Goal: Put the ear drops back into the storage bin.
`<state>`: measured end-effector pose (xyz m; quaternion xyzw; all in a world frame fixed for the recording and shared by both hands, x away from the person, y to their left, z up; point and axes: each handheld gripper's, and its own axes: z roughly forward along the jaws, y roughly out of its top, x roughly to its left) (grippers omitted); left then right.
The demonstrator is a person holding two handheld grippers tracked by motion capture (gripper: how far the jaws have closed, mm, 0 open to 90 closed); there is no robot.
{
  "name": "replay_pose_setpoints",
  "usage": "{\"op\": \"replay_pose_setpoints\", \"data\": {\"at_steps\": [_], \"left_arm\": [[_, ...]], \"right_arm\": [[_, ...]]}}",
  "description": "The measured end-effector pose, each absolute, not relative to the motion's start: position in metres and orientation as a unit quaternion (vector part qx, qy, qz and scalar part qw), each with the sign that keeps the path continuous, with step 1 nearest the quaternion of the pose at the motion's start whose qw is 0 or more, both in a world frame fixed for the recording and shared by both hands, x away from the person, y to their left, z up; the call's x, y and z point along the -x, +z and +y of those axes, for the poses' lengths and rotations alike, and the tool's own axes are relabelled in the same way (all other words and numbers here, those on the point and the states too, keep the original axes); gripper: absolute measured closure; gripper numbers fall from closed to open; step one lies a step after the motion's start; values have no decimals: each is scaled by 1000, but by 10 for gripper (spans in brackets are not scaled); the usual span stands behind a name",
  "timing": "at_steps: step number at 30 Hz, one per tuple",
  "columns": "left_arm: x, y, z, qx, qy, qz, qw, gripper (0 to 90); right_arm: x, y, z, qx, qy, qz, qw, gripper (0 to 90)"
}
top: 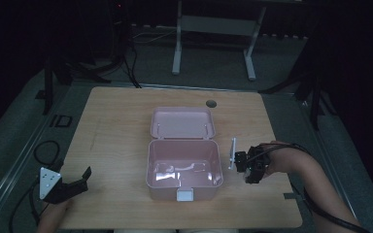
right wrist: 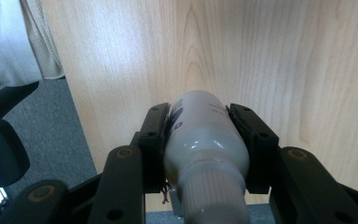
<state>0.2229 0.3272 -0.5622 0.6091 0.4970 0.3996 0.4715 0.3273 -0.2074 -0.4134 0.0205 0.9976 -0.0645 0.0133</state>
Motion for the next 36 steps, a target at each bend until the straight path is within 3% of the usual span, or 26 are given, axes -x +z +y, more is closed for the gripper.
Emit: {"op": "replay_pose_setpoints", "data": {"at_steps": [17,36], "left_arm": [[-223,-562,327,-611,399,497,470,4],[-223,-562,327,-610,401,495,472,4]], "right_arm": [[-326,-371,-176,-3,-53,998,30,596],[-325,-358,-132,29,-25,999,27,596]]}}
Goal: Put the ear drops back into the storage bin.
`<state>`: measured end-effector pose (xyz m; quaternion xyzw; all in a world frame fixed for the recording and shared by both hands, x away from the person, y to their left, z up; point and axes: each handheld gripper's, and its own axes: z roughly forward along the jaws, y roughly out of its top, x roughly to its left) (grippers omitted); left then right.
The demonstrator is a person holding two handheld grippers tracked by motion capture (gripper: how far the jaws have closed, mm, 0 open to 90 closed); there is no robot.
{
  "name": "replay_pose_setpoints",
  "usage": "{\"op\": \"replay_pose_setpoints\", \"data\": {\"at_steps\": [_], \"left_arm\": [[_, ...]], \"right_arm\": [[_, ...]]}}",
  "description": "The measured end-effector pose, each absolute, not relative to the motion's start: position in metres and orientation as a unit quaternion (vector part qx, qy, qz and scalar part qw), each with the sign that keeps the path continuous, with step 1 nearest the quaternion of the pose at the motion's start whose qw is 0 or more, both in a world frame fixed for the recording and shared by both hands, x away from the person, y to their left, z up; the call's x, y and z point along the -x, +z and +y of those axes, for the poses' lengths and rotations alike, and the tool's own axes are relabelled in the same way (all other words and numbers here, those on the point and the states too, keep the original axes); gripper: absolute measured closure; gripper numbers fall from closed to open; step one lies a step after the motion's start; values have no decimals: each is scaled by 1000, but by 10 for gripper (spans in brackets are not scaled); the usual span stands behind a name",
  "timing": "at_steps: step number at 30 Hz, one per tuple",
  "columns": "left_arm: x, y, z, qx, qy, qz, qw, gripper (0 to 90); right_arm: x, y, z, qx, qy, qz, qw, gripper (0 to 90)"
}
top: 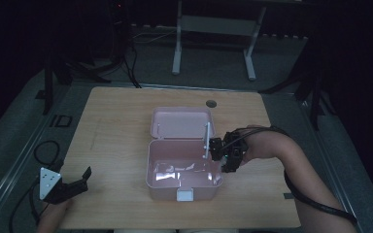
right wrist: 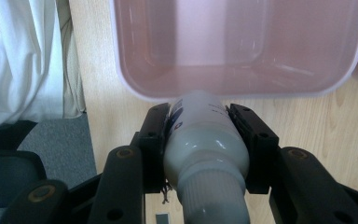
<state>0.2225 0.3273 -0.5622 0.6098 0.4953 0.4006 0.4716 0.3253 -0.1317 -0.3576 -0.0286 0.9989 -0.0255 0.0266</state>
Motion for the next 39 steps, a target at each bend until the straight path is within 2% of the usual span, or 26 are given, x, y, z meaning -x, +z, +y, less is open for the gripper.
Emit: {"op": "replay_pose_setpoints", "data": {"at_steps": [14,39], "left_arm": [[-223,-562,327,-610,400,496,472,3],[-222,-562,327,-610,400,494,473,4]], "right_arm": [[-331,-370,-106,38,-20,999,25,596],[-356,-436,-94,5,-22,1000,9,596]]}}
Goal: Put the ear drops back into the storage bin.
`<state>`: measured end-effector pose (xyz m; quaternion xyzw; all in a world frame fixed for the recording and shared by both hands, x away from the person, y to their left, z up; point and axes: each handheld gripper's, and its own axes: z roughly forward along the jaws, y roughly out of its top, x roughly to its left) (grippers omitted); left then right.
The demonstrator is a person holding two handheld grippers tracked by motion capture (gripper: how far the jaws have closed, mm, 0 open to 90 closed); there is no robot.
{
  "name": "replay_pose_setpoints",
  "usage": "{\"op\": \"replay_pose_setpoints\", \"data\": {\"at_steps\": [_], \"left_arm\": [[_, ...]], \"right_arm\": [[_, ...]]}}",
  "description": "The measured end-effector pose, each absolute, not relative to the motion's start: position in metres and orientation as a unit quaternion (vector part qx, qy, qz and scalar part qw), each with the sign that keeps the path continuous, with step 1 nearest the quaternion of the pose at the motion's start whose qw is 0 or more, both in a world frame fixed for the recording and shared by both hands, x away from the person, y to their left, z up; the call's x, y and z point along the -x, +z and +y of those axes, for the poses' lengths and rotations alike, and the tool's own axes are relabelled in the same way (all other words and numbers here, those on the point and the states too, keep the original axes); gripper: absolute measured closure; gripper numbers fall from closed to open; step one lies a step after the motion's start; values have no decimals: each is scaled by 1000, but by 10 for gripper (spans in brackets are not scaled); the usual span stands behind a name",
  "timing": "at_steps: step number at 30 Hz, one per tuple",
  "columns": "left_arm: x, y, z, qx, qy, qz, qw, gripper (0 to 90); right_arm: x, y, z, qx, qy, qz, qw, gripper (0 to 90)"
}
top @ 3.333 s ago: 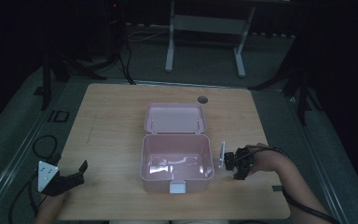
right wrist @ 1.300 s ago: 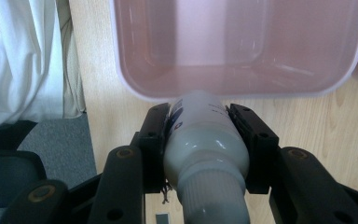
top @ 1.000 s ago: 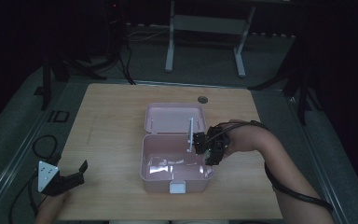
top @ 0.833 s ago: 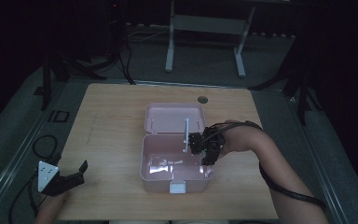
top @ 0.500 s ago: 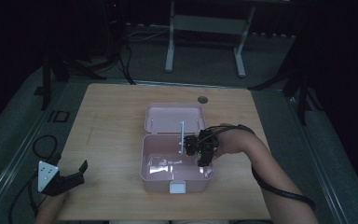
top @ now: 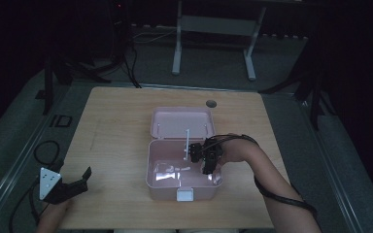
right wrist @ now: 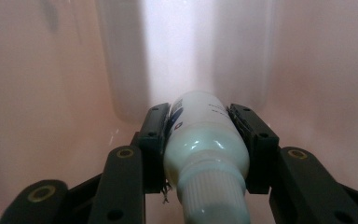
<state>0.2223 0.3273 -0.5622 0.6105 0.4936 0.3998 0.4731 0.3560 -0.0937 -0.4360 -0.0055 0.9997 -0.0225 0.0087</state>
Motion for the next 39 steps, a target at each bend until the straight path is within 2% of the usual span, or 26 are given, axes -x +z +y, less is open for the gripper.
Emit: {"op": "replay_pose_setpoints", "data": {"at_steps": [5,9,15,22,39], "left_arm": [[-222,-562,327,-611,399,494,473,4],[-222,-562,327,-611,399,494,473,3],[-222,-562,327,-611,399,494,473,3],[-223,-562,328,-611,398,494,474,4],[-222,-562,328,-611,399,493,474,4]], "right_arm": [[-357,-446,-92,9,-34,999,5,596],[-360,-445,-91,-6,-23,999,31,596],[-354,-448,-84,17,-21,1000,16,596],[-353,-470,-79,21,-47,999,-4,595],[-358,-488,-75,18,-78,997,-19,594]]}}
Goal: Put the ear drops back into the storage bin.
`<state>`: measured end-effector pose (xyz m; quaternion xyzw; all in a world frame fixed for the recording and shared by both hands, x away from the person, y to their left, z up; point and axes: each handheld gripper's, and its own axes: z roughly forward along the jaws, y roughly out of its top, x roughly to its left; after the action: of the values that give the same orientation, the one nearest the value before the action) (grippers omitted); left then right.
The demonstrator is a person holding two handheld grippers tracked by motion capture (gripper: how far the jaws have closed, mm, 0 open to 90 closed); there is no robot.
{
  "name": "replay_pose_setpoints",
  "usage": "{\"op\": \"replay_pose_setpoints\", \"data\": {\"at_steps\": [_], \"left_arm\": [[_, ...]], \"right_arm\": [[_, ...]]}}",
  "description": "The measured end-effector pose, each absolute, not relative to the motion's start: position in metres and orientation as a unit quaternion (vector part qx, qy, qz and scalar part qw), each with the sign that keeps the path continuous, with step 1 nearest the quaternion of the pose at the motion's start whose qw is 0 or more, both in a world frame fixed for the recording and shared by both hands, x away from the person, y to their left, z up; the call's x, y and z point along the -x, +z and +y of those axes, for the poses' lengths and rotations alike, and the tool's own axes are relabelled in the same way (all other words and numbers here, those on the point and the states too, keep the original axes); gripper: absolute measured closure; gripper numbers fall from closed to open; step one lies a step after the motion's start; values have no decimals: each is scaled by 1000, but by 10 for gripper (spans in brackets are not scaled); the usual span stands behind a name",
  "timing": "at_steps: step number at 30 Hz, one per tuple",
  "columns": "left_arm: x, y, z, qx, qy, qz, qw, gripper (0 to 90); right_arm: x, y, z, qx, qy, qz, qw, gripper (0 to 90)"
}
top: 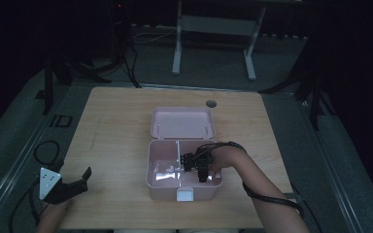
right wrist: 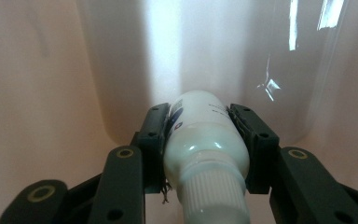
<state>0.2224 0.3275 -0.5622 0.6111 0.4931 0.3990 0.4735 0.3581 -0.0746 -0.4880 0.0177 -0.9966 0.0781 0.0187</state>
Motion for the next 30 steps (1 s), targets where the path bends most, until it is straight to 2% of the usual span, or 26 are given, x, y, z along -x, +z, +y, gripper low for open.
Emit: {"op": "replay_pose_setpoints", "data": {"at_steps": [9,15,22,24,30], "left_arm": [[-222,-562,327,-611,399,493,474,3],[-222,-562,327,-611,399,493,474,4],[-222,-562,327,-611,399,493,473,3],[-223,-562,327,-611,399,494,473,4],[-223,-562,327,-611,399,494,473,4]], "right_arm": [[-358,-489,-75,-12,83,-996,23,576],[-357,-486,-75,-13,81,-996,29,530],[-357,-474,-76,-14,72,-997,15,492],[-358,-460,-76,-14,57,-998,-2,459],[-355,-437,-79,-4,29,-1000,-7,364]]}}
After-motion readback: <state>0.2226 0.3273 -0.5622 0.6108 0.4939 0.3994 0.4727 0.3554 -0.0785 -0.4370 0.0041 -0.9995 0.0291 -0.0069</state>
